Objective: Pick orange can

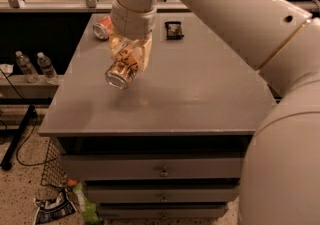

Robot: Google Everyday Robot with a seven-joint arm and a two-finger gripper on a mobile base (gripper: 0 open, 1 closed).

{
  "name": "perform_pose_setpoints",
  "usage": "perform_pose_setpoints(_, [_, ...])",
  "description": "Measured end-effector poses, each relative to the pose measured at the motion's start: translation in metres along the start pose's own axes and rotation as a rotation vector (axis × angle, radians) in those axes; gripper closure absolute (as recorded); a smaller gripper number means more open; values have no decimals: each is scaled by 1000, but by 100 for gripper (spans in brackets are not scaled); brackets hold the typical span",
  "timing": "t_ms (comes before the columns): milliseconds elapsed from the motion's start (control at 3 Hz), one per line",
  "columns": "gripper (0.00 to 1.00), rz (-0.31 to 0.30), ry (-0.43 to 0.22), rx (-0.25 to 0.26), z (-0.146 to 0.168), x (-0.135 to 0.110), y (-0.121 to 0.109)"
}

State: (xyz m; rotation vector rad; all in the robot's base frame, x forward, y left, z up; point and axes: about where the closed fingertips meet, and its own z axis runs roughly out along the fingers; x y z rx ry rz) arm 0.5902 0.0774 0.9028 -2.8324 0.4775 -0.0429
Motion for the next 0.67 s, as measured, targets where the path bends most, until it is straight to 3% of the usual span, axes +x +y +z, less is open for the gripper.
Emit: perform_pose_setpoints(667, [100, 21, 25, 23, -19, 4, 9])
